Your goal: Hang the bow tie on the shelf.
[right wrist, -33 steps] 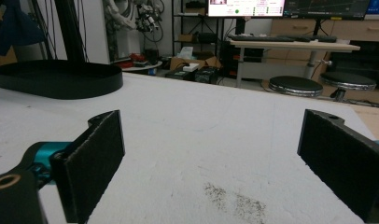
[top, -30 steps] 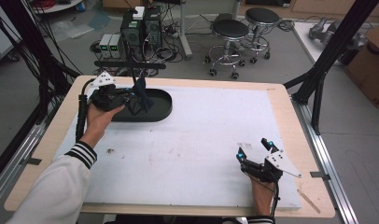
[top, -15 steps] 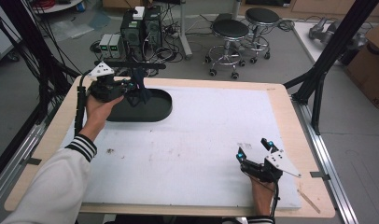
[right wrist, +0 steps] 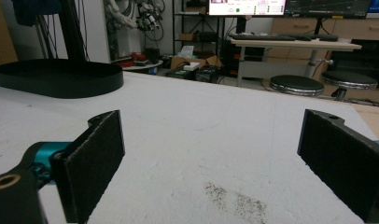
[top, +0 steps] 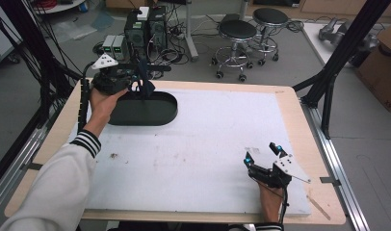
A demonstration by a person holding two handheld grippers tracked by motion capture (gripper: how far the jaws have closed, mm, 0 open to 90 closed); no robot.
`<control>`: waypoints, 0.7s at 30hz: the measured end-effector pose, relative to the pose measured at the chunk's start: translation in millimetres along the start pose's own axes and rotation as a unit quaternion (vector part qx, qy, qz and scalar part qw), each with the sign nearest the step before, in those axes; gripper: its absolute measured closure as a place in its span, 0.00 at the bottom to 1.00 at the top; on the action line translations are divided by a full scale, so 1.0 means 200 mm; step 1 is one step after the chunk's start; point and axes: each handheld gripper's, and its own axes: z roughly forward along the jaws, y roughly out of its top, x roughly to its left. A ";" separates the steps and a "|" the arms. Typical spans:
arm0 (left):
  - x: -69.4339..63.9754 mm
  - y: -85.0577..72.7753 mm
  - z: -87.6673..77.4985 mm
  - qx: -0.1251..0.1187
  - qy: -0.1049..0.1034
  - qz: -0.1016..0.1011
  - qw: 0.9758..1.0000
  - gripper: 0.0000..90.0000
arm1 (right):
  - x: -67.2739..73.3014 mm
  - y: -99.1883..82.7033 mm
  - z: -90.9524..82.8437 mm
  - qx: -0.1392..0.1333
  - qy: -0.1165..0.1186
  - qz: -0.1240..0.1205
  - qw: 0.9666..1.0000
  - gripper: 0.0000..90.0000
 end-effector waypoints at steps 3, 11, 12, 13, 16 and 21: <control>0.01 -0.01 0.02 0.005 0.005 0.001 1.000 0.97 | 0.00 0.00 0.00 0.000 0.000 0.000 1.000 0.07; 0.02 0.00 0.07 0.004 0.012 0.003 1.000 0.97 | 0.00 0.00 0.00 0.000 0.001 -0.001 1.000 0.07; 0.03 0.00 0.07 0.004 0.014 0.003 1.000 0.97 | 0.00 0.00 0.00 0.000 0.001 0.000 1.000 0.07; 0.03 0.01 0.08 0.006 0.015 0.002 1.000 0.97 | 0.00 0.00 0.00 0.001 0.001 0.001 1.000 0.07; 0.05 0.01 0.09 -0.003 0.023 -0.006 1.000 0.97 | 0.00 0.00 0.00 0.001 0.001 0.001 1.000 0.07; 0.07 0.01 0.10 0.001 0.030 -0.006 1.000 0.97 | 0.00 0.00 0.00 0.001 0.001 0.000 1.000 0.07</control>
